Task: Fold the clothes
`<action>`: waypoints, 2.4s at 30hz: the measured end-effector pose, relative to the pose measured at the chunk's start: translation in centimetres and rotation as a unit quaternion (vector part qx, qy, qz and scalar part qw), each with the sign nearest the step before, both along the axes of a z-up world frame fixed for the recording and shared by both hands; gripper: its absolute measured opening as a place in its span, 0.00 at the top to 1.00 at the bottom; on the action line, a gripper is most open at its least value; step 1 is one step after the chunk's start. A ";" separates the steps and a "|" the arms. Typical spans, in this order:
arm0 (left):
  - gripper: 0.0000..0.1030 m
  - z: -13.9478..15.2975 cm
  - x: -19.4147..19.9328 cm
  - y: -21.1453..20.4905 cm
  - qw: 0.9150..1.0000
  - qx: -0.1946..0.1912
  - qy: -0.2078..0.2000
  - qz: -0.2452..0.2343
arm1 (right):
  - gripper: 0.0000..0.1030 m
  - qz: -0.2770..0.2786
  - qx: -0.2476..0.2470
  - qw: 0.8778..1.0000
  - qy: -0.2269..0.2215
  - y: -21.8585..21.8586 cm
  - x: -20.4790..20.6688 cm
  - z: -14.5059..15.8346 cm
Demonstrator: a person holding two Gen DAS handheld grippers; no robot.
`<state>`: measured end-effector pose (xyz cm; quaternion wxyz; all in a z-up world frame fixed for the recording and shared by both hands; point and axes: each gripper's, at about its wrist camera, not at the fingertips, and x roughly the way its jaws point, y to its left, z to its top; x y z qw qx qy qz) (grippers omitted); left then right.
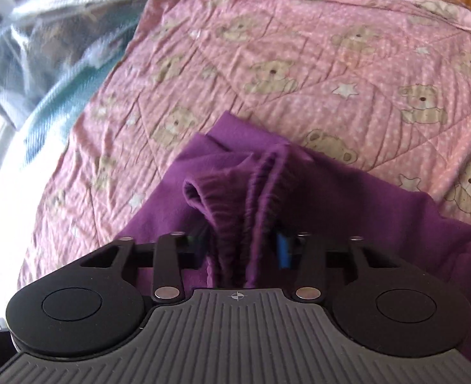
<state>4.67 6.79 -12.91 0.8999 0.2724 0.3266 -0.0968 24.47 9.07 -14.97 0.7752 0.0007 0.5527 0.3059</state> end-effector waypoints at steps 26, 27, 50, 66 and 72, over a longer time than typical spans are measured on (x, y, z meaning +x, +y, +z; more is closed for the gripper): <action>0.49 0.1 5.9 18.7 0.849 -0.456 0.135 0.231 | 0.23 -0.184 0.154 0.969 0.058 -15.0 -5.7 -3.6; 0.49 -0.2 6.1 19.3 0.848 -0.454 0.138 0.237 | 0.24 -0.160 0.136 0.976 0.054 -13.9 -6.3 -3.6; 0.50 -1.9 6.7 16.5 0.849 -0.475 0.157 0.167 | 0.73 -0.171 -0.015 0.975 -0.145 -10.1 -6.5 0.5; 0.41 -3.5 3.8 15.0 0.847 -0.465 0.190 0.173 | 0.78 -0.192 0.023 0.977 -0.087 -10.2 -8.5 -1.7; 0.39 -2.1 4.3 13.3 0.851 -0.452 0.192 0.185 | 0.43 -0.209 0.057 0.969 -0.118 -14.8 -11.2 -0.9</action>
